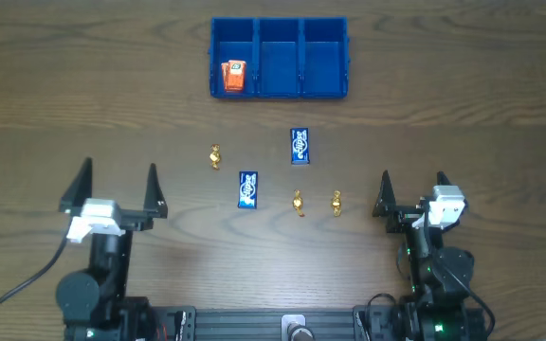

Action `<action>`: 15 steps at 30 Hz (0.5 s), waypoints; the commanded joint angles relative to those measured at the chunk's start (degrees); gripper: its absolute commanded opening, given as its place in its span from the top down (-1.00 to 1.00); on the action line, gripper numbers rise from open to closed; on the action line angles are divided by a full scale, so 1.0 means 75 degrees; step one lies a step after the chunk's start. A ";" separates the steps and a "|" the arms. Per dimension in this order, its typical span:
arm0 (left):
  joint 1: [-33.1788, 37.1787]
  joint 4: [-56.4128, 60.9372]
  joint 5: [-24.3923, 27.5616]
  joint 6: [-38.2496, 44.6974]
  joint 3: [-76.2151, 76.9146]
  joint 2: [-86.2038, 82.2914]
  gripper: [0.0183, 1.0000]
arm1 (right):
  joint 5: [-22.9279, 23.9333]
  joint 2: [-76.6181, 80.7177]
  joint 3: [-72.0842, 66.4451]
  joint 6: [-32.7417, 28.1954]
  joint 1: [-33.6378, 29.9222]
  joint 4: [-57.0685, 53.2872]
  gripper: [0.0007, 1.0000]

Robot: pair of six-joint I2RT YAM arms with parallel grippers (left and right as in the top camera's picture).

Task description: Sort Candies Into Trays

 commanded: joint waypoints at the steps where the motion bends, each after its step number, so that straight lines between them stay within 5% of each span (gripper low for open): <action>1: 0.0131 -0.0437 0.0388 0.0015 -0.0484 -0.0108 -1.00 | -0.0012 -0.0041 -0.0029 -0.0044 0.0023 -0.0015 -1.00; 9: 0.0140 -0.2451 0.0388 0.0017 -0.0484 -0.0105 -1.00 | -0.0012 -0.0041 -0.0029 -0.0044 0.0023 -0.0015 -1.00; 15: 0.0137 -0.2515 0.0338 0.0017 -0.0484 -0.0099 -1.00 | -0.0012 -0.0041 -0.0029 -0.0044 0.0023 -0.0015 -1.00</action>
